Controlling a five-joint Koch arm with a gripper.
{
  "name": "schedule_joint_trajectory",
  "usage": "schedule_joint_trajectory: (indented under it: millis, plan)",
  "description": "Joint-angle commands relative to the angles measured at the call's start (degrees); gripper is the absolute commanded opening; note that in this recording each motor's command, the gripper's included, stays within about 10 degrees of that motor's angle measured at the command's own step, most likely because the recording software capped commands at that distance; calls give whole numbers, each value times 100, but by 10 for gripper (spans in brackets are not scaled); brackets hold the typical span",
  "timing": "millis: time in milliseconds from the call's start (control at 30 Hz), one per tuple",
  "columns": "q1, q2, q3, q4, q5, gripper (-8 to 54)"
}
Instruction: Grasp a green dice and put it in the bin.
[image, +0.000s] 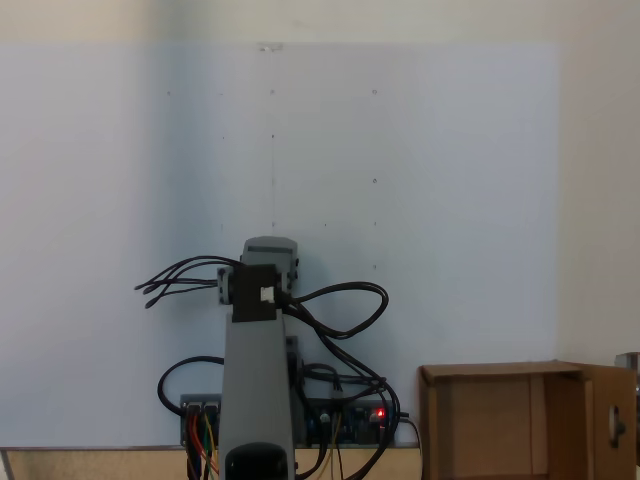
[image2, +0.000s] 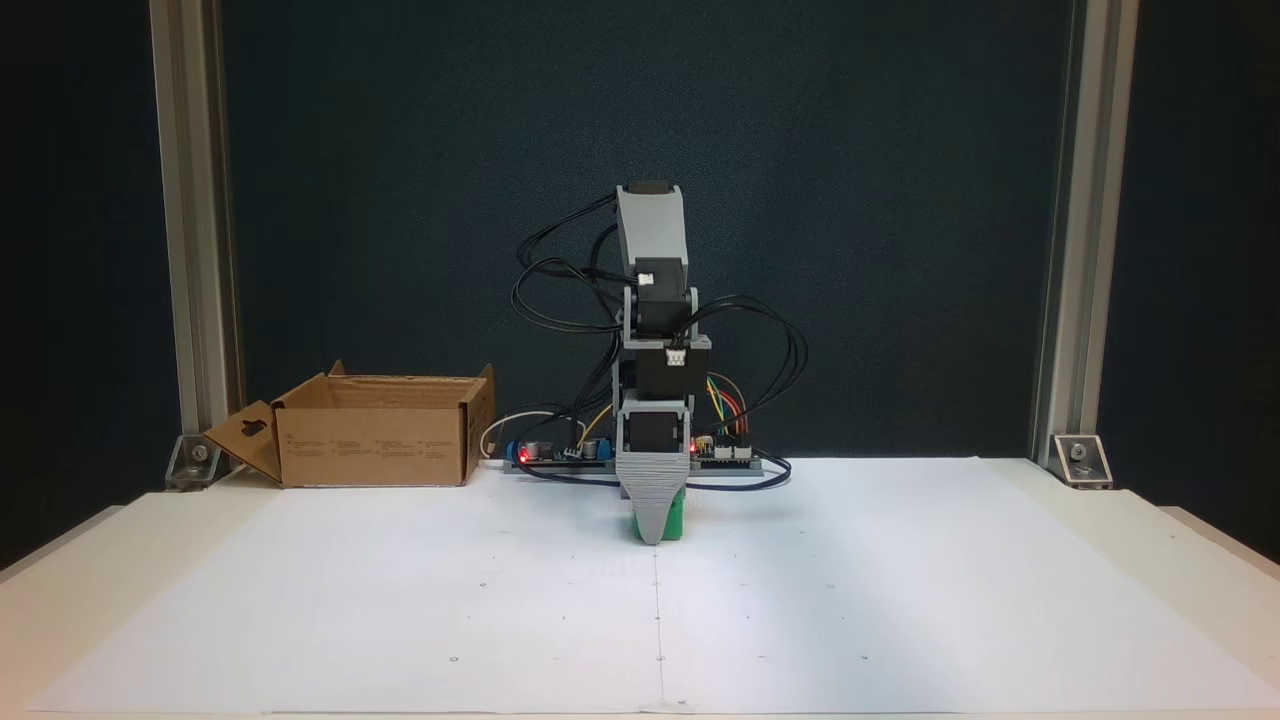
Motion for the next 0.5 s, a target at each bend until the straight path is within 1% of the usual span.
schedule_joint_trajectory:
  millis: [0,200,267,367,467]
  plan:
    - [-18,18,35,18,-9,122]
    - [97,237,-9,18,9,121]
    - [176,396,-246,79,18,121]
    - [308,545,-1002,624,0,121]
    - [466,554,-2257,1494,-9,121]
